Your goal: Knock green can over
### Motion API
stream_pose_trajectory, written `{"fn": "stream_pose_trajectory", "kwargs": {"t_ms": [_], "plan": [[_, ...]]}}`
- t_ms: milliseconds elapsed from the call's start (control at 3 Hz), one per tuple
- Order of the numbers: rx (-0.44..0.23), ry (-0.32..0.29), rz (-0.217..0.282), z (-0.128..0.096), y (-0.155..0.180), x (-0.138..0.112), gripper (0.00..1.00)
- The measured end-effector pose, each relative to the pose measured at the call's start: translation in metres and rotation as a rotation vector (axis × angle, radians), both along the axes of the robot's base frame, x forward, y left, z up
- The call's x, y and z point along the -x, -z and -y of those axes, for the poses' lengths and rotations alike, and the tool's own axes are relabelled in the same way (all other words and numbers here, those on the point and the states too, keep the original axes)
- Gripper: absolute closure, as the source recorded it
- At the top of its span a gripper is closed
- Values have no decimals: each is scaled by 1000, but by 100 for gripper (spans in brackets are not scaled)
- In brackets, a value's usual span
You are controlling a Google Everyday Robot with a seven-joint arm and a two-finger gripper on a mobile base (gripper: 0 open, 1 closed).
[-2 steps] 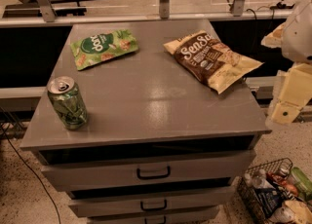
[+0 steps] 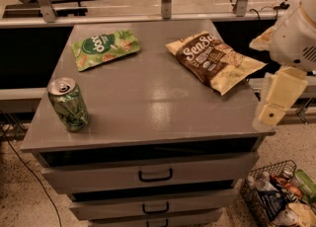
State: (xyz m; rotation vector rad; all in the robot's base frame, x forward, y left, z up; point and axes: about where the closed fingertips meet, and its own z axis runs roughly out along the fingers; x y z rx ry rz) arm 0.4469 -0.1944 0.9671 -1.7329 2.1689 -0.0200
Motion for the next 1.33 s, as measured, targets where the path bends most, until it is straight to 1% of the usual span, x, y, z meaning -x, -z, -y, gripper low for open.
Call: {"fn": "stream_pose_trajectory", "kwargs": {"t_ms": [333,667,1000,1333], "plan": [[-165,-91,-24,-57,30,-21,0],[-372,-198,-44,-131,48,-38,0],[-574,-287,-45,-205,40,-46,0],[-574,-287,-45,-205,40,-46,0]]}}
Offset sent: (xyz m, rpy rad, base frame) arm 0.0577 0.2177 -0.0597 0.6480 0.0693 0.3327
